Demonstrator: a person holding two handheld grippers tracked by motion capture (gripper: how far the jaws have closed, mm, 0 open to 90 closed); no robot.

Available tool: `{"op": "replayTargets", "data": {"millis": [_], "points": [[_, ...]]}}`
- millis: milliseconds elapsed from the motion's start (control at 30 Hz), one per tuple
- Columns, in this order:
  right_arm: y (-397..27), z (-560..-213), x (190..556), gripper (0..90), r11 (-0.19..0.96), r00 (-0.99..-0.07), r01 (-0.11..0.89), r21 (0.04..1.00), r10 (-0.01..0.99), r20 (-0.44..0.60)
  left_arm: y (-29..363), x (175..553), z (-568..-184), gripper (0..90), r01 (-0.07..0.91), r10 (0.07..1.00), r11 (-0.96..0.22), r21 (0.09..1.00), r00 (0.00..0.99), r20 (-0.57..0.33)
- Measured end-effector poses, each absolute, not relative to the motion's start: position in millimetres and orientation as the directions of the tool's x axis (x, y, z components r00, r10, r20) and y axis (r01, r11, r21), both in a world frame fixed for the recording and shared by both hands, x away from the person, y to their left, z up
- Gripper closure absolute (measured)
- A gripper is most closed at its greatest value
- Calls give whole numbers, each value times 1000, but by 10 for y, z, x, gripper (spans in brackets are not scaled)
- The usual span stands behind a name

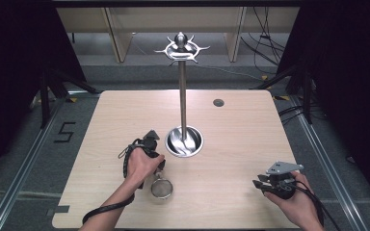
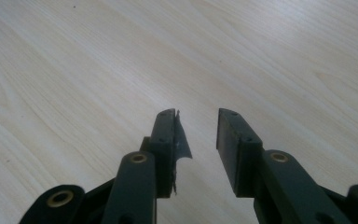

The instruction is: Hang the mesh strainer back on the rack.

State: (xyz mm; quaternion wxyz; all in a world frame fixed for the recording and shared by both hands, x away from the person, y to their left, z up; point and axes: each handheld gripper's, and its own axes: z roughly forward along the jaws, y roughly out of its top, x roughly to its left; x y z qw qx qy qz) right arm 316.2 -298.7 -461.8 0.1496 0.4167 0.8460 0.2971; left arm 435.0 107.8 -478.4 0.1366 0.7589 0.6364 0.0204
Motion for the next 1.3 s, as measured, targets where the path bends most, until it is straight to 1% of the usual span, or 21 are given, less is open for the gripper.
{"op": "replayTargets", "data": {"millis": [33,100,133,200,267,333,533,567,600,633,733,767,800,867,900,967,1033,1067,1233,1267,1300], "points": [[-2987,-4618,3162,687,477,-608,616,627,794,-6,1102,4342,-4786,578,959,972,-168,226,200,-126],[-2983,-4618,3160,687,476,-608,620,623,794,-1,1159,4328,-4788,623,957,973,-182,228,208,-99],[-2989,-4633,3169,686,491,-618,602,630,786,-22,1181,4325,-4786,633,957,974,-186,225,209,-83],[-2994,-4628,3176,684,493,-621,602,628,784,-21,1219,4320,-4790,638,957,975,-191,219,211,-73],[-2995,-4626,3176,682,492,-620,602,628,784,-21,1245,4308,-4793,585,956,974,-205,211,220,-50],[-2990,-4621,3170,682,480,-612,614,627,791,-5,1266,4284,-4786,556,952,973,-210,223,225,-46],[-2998,-4628,3176,680,483,-613,611,627,790,-11,1291,4220,-4793,541,946,966,-239,220,256,-48],[-2997,-4627,3176,679,482,-612,612,627,790,-10,1252,4191,-4793,546,959,977,-187,212,205,-66],[-2996,-4625,3174,678,483,-612,611,627,791,-12,1247,4182,-4793,554,958,976,-186,216,205,-67],[-2995,-4623,3173,677,485,-613,611,626,790,-13,1255,4178,-4785,560,951,971,-217,221,234,-56],[-2993,-4623,3172,676,482,-612,613,626,791,-9,1216,4143,-4784,586,954,971,-219,204,233,-47],[-3003,-4631,3182,676,498,-622,598,628,783,-28,1214,4139,-4788,598,954,971,-222,203,236,-47],[-2995,-4625,3173,676,482,-611,612,627,791,-12,1231,4143,-4793,624,948,964,-250,199,263,-43],[-2999,-4626,3172,676,479,-611,612,629,792,-8,1225,4141,-4807,646,954,970,-230,191,241,-37],[-3007,-4633,3179,676,492,-620,598,632,784,-24,1246,4150,-4796,649,951,964,-255,175,265,-32],[-3010,-4632,3179,675,493,-621,596,634,784,-26,1239,4148,-4803,658,956,970,-231,183,241,-36],[-3009,-4632,3177,676,492,-620,596,634,784,-26,1274,4160,-4793,665,948,961,-268,173,274,-17],[-3009,-4634,3178,674,494,-621,596,633,783,-25,1292,4161,-4810,672,949,966,-249,195,258,-25],[-2999,-4627,3172,673,480,-612,611,629,791,-10,1333,4148,-4810,678,951,967,-244,189,255,-32],[-2999,-4627,3172,673,480,-612,611,629,791,-10,1367,4149,-4786,678,947,957,-278,162,288,-37],[-2997,-4624,3169,673,483,-614,610,628,789,-10,1376,4146,-4789,680,944,955,-286,168,296,-38]]}}
